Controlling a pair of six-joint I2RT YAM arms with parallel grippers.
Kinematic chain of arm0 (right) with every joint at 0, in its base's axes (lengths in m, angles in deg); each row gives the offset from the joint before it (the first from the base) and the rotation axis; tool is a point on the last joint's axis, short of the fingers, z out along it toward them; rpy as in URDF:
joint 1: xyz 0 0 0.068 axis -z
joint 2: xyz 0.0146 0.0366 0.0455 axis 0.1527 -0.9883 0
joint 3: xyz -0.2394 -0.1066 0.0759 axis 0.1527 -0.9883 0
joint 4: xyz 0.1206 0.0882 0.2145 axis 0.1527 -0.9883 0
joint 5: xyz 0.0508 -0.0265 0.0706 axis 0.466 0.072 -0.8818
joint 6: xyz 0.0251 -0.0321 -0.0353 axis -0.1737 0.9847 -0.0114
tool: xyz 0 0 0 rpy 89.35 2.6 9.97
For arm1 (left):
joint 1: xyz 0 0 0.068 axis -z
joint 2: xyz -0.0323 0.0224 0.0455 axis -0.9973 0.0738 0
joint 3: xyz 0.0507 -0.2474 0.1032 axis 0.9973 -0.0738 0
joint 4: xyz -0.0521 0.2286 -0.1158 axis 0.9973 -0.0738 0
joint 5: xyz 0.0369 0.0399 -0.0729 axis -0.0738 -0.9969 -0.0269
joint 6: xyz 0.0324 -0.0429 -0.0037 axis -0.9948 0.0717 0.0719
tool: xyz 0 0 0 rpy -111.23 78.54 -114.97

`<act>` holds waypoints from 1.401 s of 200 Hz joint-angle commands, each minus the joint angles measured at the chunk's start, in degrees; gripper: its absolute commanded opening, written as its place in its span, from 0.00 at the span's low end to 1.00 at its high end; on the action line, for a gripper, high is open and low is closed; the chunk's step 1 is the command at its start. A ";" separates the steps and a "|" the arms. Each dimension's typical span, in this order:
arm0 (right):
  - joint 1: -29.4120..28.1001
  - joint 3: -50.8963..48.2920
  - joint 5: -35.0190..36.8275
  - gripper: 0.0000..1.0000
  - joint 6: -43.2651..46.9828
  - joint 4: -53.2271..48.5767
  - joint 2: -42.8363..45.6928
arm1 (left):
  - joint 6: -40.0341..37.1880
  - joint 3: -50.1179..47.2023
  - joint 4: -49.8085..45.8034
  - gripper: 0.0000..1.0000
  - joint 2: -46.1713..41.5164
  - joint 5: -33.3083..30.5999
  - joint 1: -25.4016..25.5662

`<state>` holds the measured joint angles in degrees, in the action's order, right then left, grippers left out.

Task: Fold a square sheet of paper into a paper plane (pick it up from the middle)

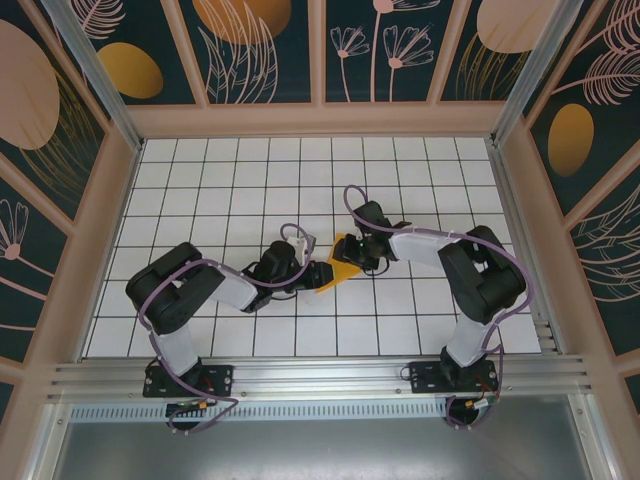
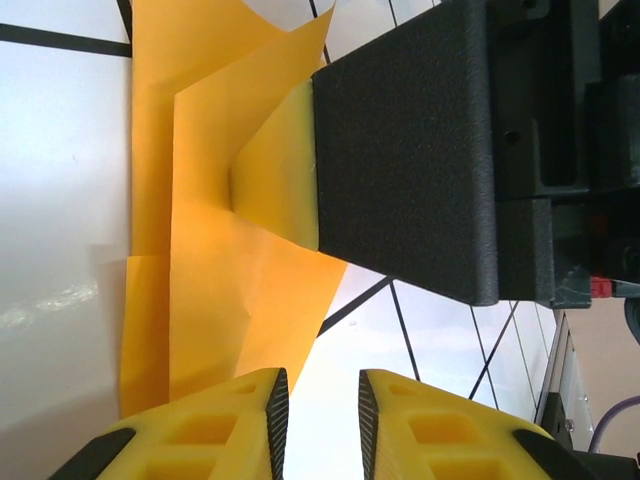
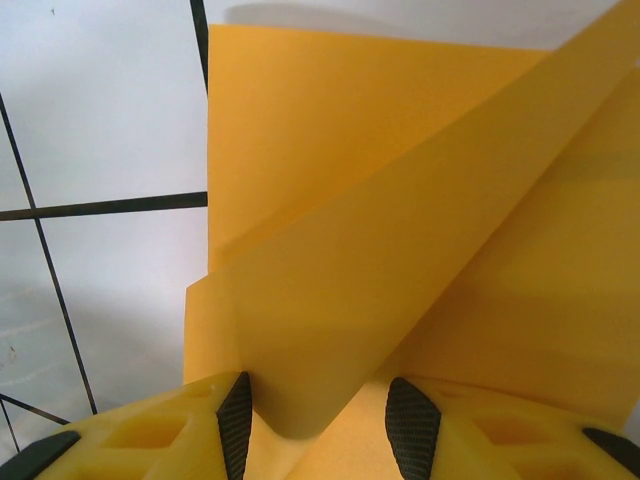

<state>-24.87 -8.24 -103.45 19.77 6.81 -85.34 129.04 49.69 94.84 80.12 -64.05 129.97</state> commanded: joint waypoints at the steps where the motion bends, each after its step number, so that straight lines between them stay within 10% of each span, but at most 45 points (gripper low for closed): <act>1: -0.46 -3.95 8.01 0.48 0.66 -7.83 -8.99 | -1.01 1.07 -1.06 0.28 1.69 -0.56 0.34; 169: -2.23 -2.73 13.93 0.44 1.11 -11.22 -13.12 | 3.14 -3.80 3.86 0.23 -5.49 -7.06 -0.96; 280: -2.53 -2.42 13.42 0.50 1.36 -11.44 -14.04 | 2.97 -0.08 6.17 0.19 1.69 -0.61 -0.88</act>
<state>-27.62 -5.07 -96.98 19.97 3.40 -87.28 131.93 48.09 99.10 80.56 -65.91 129.27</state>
